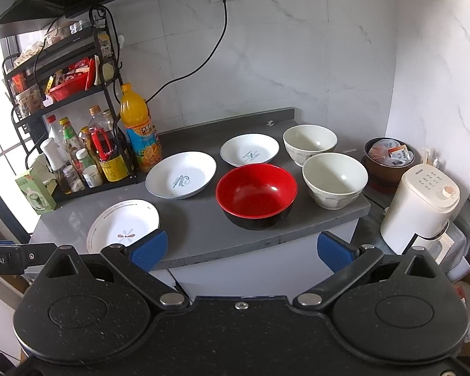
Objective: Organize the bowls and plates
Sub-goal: 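Move both grippers toward the large cream bowl beside the red bowl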
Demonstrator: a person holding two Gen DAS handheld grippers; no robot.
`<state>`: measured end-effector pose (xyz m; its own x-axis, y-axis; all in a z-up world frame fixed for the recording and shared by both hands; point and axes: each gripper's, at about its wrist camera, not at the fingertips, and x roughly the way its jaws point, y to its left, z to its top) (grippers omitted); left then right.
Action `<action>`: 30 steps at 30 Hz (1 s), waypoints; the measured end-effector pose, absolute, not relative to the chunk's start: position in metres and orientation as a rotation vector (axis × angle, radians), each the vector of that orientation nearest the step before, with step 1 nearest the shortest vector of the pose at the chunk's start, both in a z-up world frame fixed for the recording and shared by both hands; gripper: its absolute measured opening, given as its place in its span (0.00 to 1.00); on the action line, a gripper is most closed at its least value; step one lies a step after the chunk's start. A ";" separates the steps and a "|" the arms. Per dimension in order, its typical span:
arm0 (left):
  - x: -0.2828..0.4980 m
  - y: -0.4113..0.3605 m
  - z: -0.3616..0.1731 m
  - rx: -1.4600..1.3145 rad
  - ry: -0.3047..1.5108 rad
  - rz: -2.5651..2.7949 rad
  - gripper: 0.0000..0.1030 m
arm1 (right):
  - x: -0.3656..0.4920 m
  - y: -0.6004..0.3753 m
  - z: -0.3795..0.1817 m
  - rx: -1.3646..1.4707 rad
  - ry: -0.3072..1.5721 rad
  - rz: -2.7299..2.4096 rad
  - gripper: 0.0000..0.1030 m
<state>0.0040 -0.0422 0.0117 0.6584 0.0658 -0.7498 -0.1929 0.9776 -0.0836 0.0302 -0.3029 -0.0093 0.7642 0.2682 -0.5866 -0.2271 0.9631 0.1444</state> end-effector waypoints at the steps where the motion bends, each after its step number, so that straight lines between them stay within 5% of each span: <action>1: 0.004 -0.044 0.012 -0.159 0.841 0.148 0.99 | 0.032 -0.305 -0.010 0.070 0.648 0.268 1.00; 22: 0.080 -0.060 0.003 -0.180 0.837 0.131 0.98 | 0.094 -0.334 -0.027 0.133 0.670 0.213 0.99; 30: 0.147 -0.043 -0.017 -0.230 0.826 0.055 0.97 | 0.140 -0.326 -0.038 0.143 0.680 0.130 0.84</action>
<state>0.1471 -0.0431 -0.0170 0.6782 -0.0406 -0.7338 -0.1382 0.9736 -0.1816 0.1401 -0.3257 -0.0378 0.7699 0.1658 -0.6162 -0.0726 0.9822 0.1734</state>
